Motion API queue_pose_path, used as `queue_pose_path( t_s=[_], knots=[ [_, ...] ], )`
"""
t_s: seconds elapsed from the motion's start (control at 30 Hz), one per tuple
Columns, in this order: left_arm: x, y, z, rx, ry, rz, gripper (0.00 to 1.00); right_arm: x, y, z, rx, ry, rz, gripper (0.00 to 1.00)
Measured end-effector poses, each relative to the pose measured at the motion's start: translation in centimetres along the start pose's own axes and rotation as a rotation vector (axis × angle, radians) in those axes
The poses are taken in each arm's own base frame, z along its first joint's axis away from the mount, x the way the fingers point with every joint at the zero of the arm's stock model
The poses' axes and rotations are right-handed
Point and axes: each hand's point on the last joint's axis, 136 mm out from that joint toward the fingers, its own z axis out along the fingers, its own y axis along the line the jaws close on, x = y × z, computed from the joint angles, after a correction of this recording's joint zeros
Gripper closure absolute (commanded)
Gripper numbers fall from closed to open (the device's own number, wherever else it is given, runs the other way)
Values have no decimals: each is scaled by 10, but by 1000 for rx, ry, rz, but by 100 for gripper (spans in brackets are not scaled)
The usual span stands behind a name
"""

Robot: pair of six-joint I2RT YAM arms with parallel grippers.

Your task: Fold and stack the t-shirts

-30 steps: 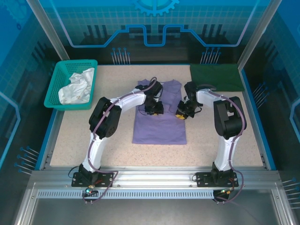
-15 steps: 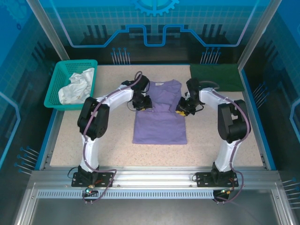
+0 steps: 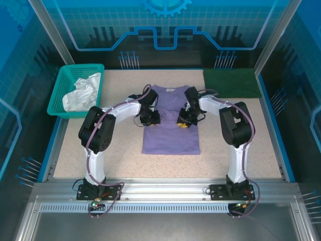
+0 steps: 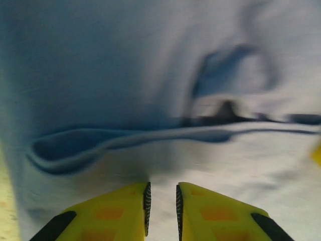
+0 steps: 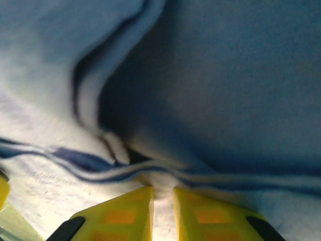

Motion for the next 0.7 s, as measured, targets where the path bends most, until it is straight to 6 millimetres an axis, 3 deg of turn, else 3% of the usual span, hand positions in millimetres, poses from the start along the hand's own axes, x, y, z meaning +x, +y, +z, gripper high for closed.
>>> queue_pose_path(
  t_s=[0.07,0.27,0.33,0.43,0.53,0.6,0.7],
  knots=[
    [2,12,7,-17,20,-27,75,-1,1,-1,0,-1,0,81],
    [-5,15,2,-10,2,-41,66,-1,2,-1,-35,2,6,79],
    [-4,15,0,-9,0,-40,61,1,3,-3,-58,-7,7,75],
    [-4,15,-11,-8,-5,-47,48,9,2,-14,-91,-24,13,58],
    [-8,10,-36,20,-37,-54,41,19,7,-40,-158,-77,-5,36],
    [-12,5,-64,66,-79,-60,36,29,5,-66,-212,-133,-30,29],
    [-7,2,-102,147,-126,-72,31,50,-8,-97,-262,-208,-53,24]
  ],
)
